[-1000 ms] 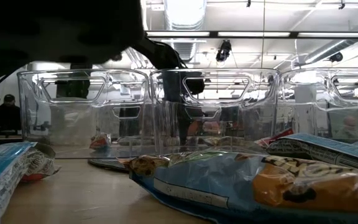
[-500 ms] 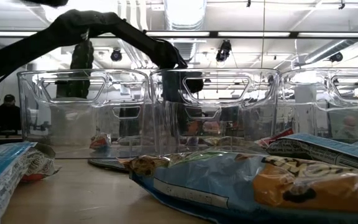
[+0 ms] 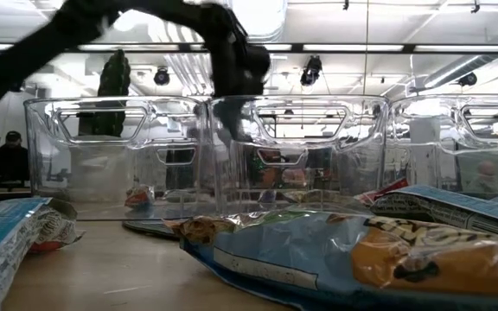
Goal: Pick and place Granola Bars by type
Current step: Put the red granola bar into the left transparent bin
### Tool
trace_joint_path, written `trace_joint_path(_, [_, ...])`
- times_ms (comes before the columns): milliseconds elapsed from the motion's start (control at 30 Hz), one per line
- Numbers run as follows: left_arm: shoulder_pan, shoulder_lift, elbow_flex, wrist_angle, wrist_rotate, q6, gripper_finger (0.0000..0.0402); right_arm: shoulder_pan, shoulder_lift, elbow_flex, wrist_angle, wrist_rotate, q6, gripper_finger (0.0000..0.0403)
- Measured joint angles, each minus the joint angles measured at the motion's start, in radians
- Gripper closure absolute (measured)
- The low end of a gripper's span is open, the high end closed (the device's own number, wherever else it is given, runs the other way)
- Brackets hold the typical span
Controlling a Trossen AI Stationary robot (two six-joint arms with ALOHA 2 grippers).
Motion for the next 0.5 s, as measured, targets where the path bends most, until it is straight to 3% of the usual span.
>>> trace_joint_path(267, [-0.038,-0.266,-0.111,-0.006,0.039,-0.001,0.0394,0.000,0.000,-0.033,0.000,0.000,-0.003,0.0394])
trace_joint_path(500, [-0.147,-0.447,-0.190,0.018,0.043,-0.053,0.0394,0.000,0.001,-0.050,0.019,-0.001,0.015,0.0394])
